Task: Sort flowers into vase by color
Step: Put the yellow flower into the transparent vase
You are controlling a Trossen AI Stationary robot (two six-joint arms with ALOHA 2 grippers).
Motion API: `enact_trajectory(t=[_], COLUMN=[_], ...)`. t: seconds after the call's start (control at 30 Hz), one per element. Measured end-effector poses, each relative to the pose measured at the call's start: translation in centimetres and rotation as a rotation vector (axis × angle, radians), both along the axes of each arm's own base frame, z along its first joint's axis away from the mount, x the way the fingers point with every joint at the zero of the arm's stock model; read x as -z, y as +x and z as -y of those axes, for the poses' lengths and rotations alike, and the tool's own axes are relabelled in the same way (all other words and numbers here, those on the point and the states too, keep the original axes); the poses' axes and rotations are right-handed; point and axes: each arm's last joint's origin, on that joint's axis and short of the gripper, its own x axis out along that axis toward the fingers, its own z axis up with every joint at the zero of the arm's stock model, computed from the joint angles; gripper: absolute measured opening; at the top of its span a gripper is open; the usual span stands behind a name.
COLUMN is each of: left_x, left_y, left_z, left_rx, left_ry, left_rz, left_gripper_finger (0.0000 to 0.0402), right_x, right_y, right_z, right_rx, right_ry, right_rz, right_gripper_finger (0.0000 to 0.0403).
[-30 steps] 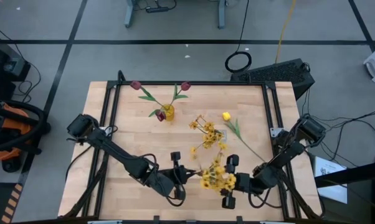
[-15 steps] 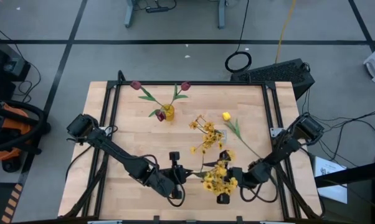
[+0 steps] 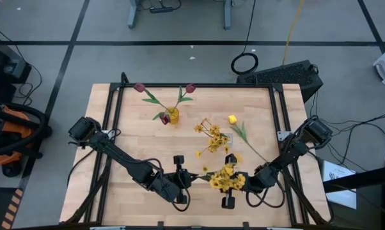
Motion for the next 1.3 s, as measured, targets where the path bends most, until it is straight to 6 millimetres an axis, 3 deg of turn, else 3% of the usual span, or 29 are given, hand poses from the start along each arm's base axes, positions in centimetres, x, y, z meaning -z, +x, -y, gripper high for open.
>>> enact_trajectory(t=[0.27,0.47,0.73,1.0,1.13,1.3], left_x=[-0.1,-0.1,-0.1,0.0,0.8,1.7], left_y=[0.0,-0.1,-1.0,-1.1,-1.5,-1.7], left_z=[0.0,0.3,1.4,1.7,1.5,1.3], left_rx=[-0.038,-0.075,-0.046,-0.052,-0.067,-0.081], left_ry=[-0.048,-0.104,-0.073,-0.094,-0.114,-0.145], left_rz=[0.020,0.044,0.038,0.039,0.021,0.035], left_gripper_finger=[0.0023,0.0093,0.0205,0.0216,0.0216,0.0216], right_x=[-0.1,-1.3,-6.0,-9.6,-9.5,-6.2], right_y=[0.0,-1.0,-5.4,-10.8,-13.3,-15.1], right_z=[0.1,0.2,0.2,2.0,3.9,7.2], right_rx=[0.026,0.135,0.288,0.397,0.344,0.319], right_ry=[-0.021,-0.030,-0.101,-0.094,-0.027,0.056], right_rz=[0.001,-0.018,-0.146,-0.285,-0.261,-0.226], right_gripper_finger=[0.0009,0.0009,0.0003,0.0003,0.0003,0.0002])
